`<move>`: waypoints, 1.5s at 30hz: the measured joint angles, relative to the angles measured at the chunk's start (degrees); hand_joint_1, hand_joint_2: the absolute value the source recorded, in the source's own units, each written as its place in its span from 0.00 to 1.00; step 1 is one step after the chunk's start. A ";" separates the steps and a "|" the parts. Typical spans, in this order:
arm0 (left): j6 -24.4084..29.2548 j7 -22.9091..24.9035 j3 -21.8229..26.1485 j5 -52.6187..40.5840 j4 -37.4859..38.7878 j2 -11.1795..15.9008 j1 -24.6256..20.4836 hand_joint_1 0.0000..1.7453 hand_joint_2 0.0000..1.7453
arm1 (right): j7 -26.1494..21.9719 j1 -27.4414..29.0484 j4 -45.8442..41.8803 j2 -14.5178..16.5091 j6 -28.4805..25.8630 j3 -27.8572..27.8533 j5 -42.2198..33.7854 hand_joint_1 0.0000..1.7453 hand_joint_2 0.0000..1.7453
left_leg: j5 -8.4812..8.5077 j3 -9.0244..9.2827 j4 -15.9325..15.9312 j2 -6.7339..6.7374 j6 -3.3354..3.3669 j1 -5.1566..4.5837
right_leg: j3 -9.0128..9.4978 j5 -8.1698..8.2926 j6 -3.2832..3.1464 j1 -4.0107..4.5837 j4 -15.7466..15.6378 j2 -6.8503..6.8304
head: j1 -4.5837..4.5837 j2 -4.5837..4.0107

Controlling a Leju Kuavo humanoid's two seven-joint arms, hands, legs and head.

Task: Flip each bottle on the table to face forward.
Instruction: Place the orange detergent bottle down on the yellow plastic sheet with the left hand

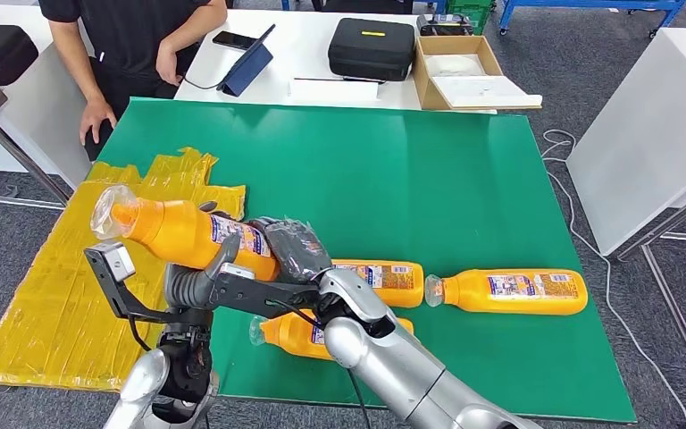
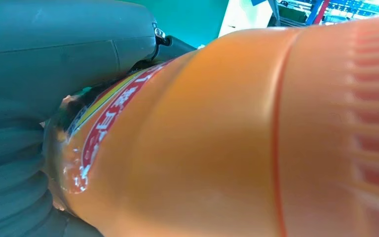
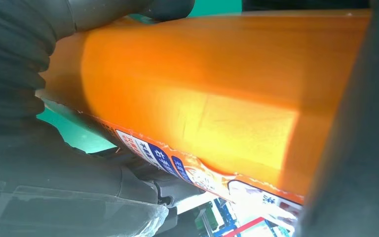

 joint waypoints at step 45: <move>-1.21 -1.36 5.46 -5.44 -4.04 1.60 6.59 1.00 1.00 | -0.99 10.67 -10.84 -10.92 -3.91 -9.28 1.38 0.00 0.00 | -0.01 -0.04 0.01 -0.03 0.00 -0.09 | -0.27 0.00 0.01 0.00 -0.03 0.00 | 0.00 0.00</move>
